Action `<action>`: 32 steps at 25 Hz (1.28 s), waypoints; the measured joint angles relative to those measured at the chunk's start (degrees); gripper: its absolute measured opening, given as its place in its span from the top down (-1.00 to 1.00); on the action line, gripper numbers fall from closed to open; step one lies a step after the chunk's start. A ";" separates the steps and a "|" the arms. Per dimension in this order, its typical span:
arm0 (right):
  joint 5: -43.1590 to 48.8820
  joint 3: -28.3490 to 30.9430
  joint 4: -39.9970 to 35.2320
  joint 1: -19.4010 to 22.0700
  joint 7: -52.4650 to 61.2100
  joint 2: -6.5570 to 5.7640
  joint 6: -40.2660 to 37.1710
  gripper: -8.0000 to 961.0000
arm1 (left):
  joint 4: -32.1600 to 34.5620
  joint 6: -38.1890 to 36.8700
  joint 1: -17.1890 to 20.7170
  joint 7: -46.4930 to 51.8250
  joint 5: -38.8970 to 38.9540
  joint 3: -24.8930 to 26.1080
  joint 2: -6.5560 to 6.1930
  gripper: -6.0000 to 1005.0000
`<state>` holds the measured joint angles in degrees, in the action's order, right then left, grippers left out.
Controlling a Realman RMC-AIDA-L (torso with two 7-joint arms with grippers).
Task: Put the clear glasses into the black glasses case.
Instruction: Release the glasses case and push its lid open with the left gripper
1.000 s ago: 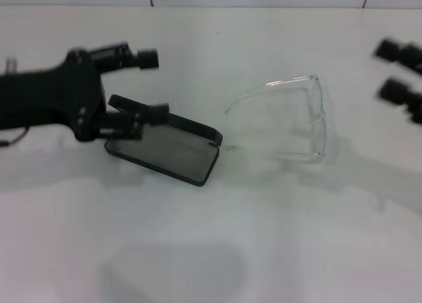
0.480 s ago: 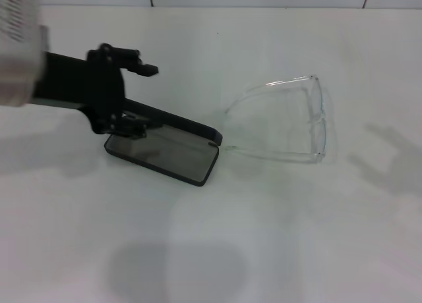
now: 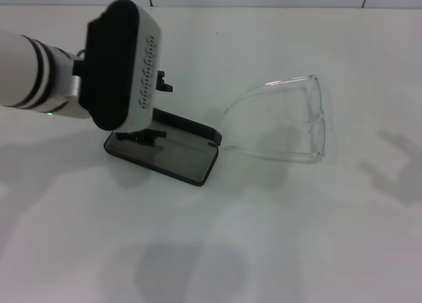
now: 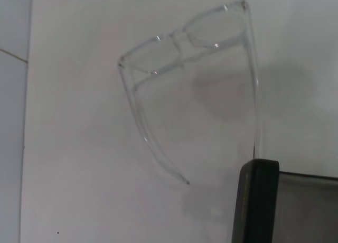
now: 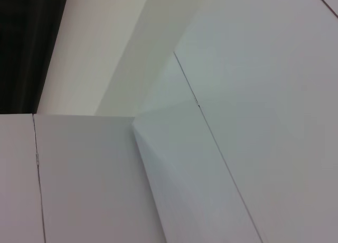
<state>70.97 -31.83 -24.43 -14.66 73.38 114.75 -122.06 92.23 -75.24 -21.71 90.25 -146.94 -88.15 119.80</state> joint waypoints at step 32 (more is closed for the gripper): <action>0.09 2.13 0.78 0.90 -2.39 -0.60 1.00 -0.72 | -8.91 2.03 -8.67 12.54 -11.14 -9.74 0.21 0.10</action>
<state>71.07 -29.70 -23.65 -13.76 70.99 114.15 -121.06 83.32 -73.21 -30.39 102.79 -158.08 -97.89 120.01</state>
